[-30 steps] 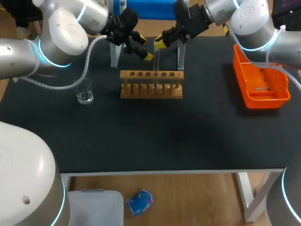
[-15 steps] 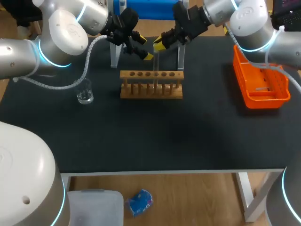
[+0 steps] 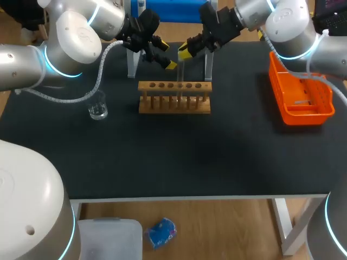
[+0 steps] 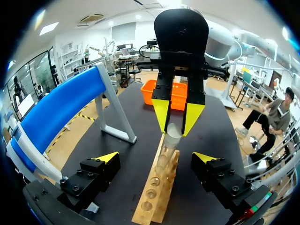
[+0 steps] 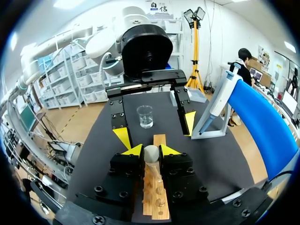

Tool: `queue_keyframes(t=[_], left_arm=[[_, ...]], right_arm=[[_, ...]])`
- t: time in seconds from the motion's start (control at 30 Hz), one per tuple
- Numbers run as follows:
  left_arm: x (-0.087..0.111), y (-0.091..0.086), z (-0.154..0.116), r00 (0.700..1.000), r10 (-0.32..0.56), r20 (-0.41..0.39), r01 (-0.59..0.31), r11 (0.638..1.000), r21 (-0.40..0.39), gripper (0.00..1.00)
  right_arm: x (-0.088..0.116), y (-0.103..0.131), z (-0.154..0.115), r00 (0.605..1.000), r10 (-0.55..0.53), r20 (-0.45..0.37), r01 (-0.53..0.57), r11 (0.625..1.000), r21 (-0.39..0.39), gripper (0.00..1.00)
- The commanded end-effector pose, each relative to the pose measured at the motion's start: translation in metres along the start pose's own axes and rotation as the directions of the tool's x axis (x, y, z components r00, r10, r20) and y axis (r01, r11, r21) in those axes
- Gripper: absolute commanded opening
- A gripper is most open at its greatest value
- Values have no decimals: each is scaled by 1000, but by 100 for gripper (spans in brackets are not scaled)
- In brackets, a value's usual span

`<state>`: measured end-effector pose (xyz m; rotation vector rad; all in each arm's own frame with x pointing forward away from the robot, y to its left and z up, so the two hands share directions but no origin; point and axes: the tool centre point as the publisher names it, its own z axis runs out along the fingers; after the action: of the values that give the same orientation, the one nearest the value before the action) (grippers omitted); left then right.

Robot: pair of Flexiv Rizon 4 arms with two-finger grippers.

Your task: Invert the test tube, pick up the pipette, mount the tip to pipette, aspirate from beaker and dispense into the tube, eject the tip, return the pipette, and cap with the stopper.

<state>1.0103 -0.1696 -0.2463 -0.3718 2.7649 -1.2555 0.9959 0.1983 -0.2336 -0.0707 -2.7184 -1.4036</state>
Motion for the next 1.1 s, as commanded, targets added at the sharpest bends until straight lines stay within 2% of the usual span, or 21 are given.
queue_keyframes(t=[0.03,0.73,1.03,1.1], left_arm=[[-1,-1,-1,1000,-2,-5,2,1000,-5,100],[-1,-1,-1,1000,-2,-5,2,1000,-5,100],[-1,-1,-1,1000,-2,-5,2,1000,-5,100],[-1,-1,-1,1000,-2,-5,2,1000,-5,100]], right_arm=[[-1,-5,4,1000,4,-5,-4,1000,1,0],[0,-24,13,1000,25,-12,-24,999,25,0],[1,-23,9,1000,23,-2,-23,999,34,0],[1,-22,7,1000,25,2,-25,999,28,47]])
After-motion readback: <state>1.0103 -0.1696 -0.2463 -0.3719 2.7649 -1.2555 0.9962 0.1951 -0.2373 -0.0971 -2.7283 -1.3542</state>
